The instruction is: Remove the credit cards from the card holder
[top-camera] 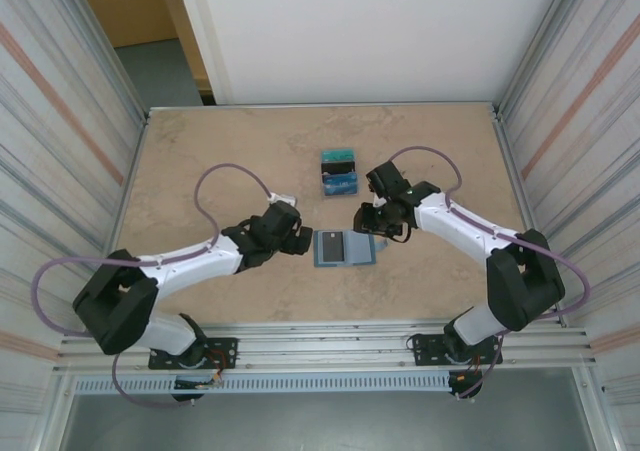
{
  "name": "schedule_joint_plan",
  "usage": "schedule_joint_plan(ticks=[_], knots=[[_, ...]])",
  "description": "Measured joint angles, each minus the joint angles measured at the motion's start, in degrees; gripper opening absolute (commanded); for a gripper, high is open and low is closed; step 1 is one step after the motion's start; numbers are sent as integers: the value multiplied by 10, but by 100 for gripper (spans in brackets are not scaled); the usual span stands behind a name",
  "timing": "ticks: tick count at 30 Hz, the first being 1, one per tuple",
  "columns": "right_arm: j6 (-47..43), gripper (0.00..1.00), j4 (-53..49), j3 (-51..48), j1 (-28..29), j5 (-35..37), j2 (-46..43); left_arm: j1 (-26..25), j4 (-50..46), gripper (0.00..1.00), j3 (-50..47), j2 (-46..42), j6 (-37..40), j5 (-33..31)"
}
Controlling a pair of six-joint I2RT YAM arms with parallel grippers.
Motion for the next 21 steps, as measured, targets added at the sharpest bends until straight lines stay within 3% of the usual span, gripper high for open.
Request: schedule_joint_plan(ticks=[7, 21], knots=[[15, 29, 55, -9, -1, -76, 22, -9, 21, 99, 4, 55, -1, 18], [25, 26, 109, -29, -1, -114, 81, -26, 41, 99, 33, 129, 5, 35]])
